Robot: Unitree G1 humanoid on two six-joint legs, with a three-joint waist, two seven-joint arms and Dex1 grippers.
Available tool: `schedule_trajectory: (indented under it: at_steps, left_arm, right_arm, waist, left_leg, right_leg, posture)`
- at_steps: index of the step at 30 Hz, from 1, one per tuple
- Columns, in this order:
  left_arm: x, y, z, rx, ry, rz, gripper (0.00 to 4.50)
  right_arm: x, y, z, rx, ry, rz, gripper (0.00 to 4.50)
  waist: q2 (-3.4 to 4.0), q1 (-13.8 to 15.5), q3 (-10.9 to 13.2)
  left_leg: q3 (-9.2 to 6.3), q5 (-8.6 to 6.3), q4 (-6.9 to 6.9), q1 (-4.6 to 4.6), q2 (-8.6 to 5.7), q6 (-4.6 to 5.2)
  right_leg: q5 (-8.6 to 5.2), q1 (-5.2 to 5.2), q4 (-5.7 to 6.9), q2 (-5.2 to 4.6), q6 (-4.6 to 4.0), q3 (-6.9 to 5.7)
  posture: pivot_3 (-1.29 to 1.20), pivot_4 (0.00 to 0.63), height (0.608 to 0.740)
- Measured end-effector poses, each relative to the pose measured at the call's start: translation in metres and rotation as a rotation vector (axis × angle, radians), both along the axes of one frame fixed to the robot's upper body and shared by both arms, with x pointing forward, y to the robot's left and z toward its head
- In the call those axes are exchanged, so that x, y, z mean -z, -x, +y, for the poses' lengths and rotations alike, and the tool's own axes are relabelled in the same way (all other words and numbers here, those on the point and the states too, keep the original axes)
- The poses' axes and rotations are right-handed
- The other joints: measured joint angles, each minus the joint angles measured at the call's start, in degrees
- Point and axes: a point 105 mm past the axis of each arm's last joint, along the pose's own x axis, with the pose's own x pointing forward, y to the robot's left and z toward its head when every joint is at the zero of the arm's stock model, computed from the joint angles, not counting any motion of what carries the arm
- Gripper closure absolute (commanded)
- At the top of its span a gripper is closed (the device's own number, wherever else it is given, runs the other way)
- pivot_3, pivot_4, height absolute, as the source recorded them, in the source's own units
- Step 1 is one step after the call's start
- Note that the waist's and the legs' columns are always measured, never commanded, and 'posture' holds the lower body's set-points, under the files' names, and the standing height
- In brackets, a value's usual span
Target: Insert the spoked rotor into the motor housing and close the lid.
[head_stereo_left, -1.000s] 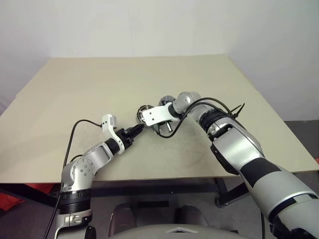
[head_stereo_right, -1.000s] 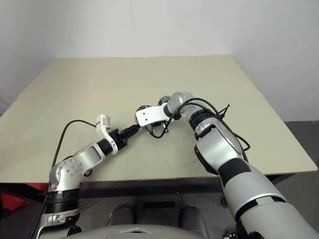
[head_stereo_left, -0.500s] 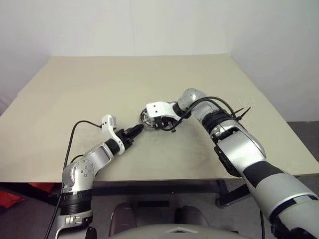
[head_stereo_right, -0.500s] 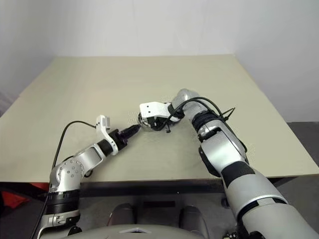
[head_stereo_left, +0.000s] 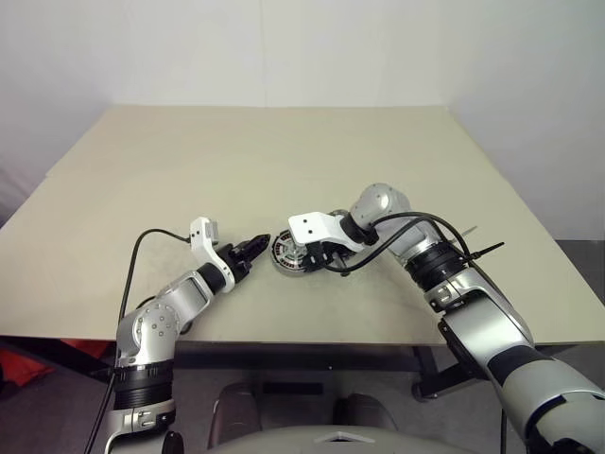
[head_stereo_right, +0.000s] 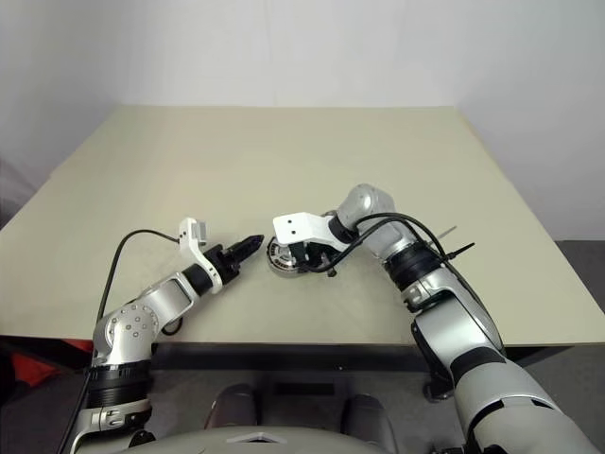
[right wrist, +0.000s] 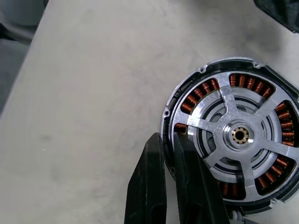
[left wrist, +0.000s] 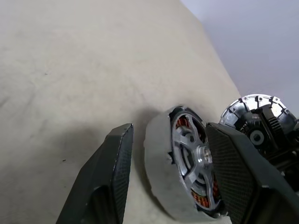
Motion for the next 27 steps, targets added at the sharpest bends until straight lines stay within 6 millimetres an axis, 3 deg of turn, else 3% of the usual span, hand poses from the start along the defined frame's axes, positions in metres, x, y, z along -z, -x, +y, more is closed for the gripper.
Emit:
schedule_trajectory:
  at_steps: [8, 12, 16, 21, 24, 27]
  left_arm:
    - [0.0, 0.0, 0.0, 0.0, -0.001, -0.003, 1.87]
    - [0.0, 0.0, 0.0, 0.0, -0.001, -0.003, 1.87]
    - [0.0, -0.001, 0.0, 0.002, -0.001, -0.002, 1.87]
    - [-0.002, -0.003, -0.001, 0.015, 0.0, -0.008, 1.87]
    - [-0.004, -0.005, -0.005, 0.035, 0.005, -0.015, 1.87]
    - [-0.003, -0.003, -0.008, 0.063, -0.005, -0.018, 1.87]
  right_arm:
    - [0.006, -0.001, 0.016, 0.084, -0.045, 0.08, 1.36]
    - [-0.004, 0.002, 0.022, 0.102, -0.074, 0.131, 1.36]
    - [-0.041, 0.01, 0.039, 0.06, -0.163, 0.124, 1.36]
    - [-0.071, 0.019, 0.049, 0.033, -0.262, 0.136, 1.36]
    - [-0.09, 0.008, 0.045, 0.078, -0.321, 0.063, 1.36]
    - [-0.106, -0.016, 0.028, 0.154, -0.35, -0.071, 1.36]
  waist:
    - [-0.09, -2.61, -0.03]
    - [-0.1, -2.67, 0.07]
    - [-0.13, -2.51, 0.09]
    - [-0.13, -1.8, 0.09]
    - [-0.13, -1.09, 0.09]
    - [-0.15, -0.49, 0.08]
  left_leg:
    - [-0.22, 0.09, -0.1, 0.42, 0.03, -0.2]
    - [-0.25, 0.09, -0.1, 0.29, 0.02, -0.2]
    - [-0.26, 0.1, -0.08, 0.28, 0.0, -0.21]
    - [-0.25, 0.14, -0.08, 0.27, 0.0, -0.27]
    - [-0.22, 0.15, -0.08, 0.2, 0.0, -0.31]
    - [-0.18, 0.02, -0.13, 0.1, -0.01, -0.36]
  right_leg:
    - [-0.24, -0.08, 0.23, 0.14, 0.42, -0.02]
    - [-0.25, -0.23, 0.18, 0.13, 0.44, -0.05]
    - [-0.25, -0.22, 0.16, 0.12, 0.44, -0.03]
    - [-0.23, -0.21, 0.21, 0.12, 0.4, 0.0]
    - [0.0, -0.23, 0.21, 0.11, 0.01, 0.0]
    - [0.02, -0.23, 0.13, 0.08, -0.03, -0.01]
  posture:
    - [0.0, 0.0, 0.74]
    - [0.0, 0.0, 0.74]
    - [0.0, 0.0, 0.74]
    - [0.0, 0.0, 0.74]
    - [0.0, 0.0, 0.74]
    - [0.0, 0.0, 0.74]
